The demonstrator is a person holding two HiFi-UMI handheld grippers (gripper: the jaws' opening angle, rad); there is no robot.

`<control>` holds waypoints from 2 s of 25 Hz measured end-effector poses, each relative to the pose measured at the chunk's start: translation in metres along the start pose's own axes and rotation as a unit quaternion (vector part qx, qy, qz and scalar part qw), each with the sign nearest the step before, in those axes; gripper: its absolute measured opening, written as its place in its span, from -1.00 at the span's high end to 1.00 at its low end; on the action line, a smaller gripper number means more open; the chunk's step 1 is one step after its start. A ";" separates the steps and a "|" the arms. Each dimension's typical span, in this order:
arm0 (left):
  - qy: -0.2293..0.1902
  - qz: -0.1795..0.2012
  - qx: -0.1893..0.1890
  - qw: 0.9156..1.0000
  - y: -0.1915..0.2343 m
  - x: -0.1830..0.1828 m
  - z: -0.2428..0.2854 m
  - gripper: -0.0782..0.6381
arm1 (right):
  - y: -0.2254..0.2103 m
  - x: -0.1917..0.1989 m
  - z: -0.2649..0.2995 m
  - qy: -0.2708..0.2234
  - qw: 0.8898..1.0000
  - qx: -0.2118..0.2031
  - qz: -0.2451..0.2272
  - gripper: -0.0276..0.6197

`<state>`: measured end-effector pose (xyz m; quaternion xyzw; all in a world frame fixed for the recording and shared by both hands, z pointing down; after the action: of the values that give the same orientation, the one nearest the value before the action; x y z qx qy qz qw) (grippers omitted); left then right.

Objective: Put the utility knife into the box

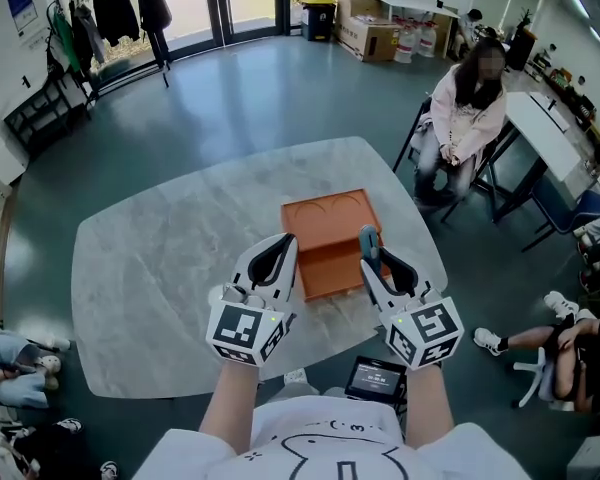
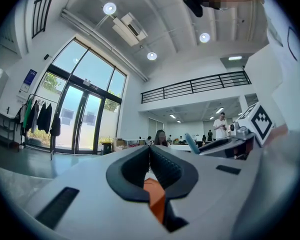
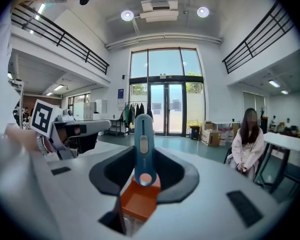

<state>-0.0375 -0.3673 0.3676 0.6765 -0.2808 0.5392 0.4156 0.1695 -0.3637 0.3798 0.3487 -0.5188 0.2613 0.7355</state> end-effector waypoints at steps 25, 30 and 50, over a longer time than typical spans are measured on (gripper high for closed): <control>-0.011 0.007 -0.109 0.994 0.010 0.011 0.045 0.74 | -0.063 0.024 0.063 0.052 0.983 -0.165 -0.061 0.49; -0.002 0.007 -0.120 0.993 0.013 0.022 0.055 0.74 | -0.067 0.038 0.079 0.087 0.972 -0.200 -0.087 0.49; 0.023 0.008 -0.152 0.988 0.023 0.048 0.059 0.74 | -0.043 0.108 0.128 0.259 0.883 -0.357 -0.160 0.49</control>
<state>-0.0148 -0.4262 0.4159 0.5903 -0.3553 0.5090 0.5159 0.1621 -0.4886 0.4991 0.0608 -0.3055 0.0183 0.9501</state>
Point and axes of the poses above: the fingertips, and each gripper's own axes: z forward along the fingers, y to its left, x out of its underside, the point moved 7 cm from there along -z, backward along the fingers, and after that the axes turned 13 degrees about -z, right-handed, at the moved point
